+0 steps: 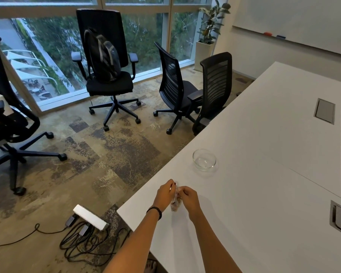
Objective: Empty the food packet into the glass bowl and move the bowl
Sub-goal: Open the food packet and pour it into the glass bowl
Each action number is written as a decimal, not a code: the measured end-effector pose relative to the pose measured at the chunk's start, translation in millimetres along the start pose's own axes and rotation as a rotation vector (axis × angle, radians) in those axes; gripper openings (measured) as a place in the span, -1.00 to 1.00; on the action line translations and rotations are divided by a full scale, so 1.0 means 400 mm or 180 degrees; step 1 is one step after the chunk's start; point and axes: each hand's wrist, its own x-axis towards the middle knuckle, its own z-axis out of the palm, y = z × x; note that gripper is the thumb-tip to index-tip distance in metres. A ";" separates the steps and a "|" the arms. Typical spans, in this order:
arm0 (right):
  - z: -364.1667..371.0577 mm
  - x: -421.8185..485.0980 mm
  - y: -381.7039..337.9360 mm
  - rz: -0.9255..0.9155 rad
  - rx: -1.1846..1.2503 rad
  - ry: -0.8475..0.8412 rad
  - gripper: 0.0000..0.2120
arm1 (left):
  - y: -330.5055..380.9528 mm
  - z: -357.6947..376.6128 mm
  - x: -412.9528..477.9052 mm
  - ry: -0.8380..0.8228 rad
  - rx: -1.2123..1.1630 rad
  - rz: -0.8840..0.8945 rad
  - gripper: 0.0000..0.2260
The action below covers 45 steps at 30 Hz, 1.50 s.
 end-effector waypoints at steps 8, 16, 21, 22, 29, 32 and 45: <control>-0.037 0.014 0.008 0.0036 0.0659 0.0124 -0.82 | 0.002 0.019 0.056 0.0020 -0.0382 -0.0118 -0.78; -0.121 0.057 -0.002 0.0161 0.0872 0.0471 -0.82 | 0.016 0.006 0.122 -0.0079 -0.0154 0.0015 -0.77; -0.132 0.093 -0.001 0.0121 0.0997 0.0960 -0.84 | 0.051 0.053 0.161 -0.0128 -0.0411 0.0093 -0.78; -0.133 0.102 0.003 0.0105 0.1026 0.1039 -0.85 | 0.058 0.066 0.172 -0.0162 -0.0463 0.0090 -0.78; -0.150 0.168 0.063 0.0630 0.1404 0.1629 -0.86 | 0.132 0.099 0.223 -0.0442 -0.0671 0.0199 -0.77; -0.155 0.179 0.075 0.1119 0.1902 0.1181 -0.72 | 0.150 0.116 0.246 -0.0459 -0.0852 0.0220 -0.78; -0.196 0.236 0.075 0.1035 0.2668 0.1331 -0.66 | 0.202 0.173 0.367 -0.0827 -0.1471 -0.0539 -0.80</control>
